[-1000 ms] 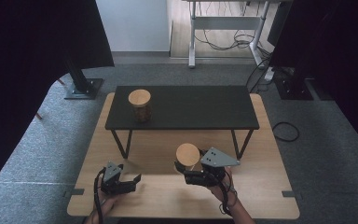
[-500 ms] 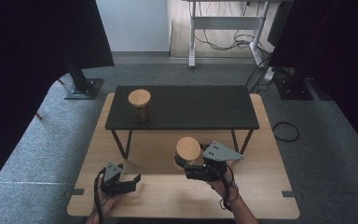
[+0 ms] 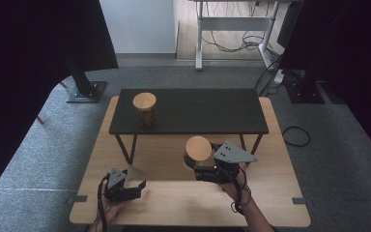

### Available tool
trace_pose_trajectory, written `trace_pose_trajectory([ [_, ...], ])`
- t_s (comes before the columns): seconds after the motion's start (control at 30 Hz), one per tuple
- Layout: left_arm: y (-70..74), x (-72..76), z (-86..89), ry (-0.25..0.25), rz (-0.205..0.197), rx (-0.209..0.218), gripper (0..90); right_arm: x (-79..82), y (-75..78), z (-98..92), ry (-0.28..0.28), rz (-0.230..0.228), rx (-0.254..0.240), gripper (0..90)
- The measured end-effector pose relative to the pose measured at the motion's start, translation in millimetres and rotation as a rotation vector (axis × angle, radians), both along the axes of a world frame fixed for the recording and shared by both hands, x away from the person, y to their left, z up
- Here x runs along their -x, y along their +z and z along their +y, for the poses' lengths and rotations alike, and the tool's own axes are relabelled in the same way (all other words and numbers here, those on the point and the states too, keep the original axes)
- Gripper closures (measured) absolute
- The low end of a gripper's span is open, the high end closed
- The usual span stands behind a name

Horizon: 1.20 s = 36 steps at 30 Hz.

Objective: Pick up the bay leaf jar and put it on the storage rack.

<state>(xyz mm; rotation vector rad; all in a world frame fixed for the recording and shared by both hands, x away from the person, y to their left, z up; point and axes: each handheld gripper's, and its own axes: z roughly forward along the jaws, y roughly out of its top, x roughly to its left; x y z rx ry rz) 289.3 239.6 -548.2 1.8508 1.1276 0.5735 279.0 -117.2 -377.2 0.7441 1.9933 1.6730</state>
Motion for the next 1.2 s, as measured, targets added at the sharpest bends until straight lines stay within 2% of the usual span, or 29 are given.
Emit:
trace_pose_trajectory([
  [0.53, 0.0, 0.2, -1.0, -0.005, 0.003, -0.006, 8.5, -5.8, 13.1, -2.5, 0.001, -0.023, 0.004, 25.3],
  [1.2, -0.2, 0.7, -2.5, -0.014, 0.009, -0.015, 8.3, -23.8, 24.4, 0.4, -0.022, -0.035, 0.018, 25.3],
])
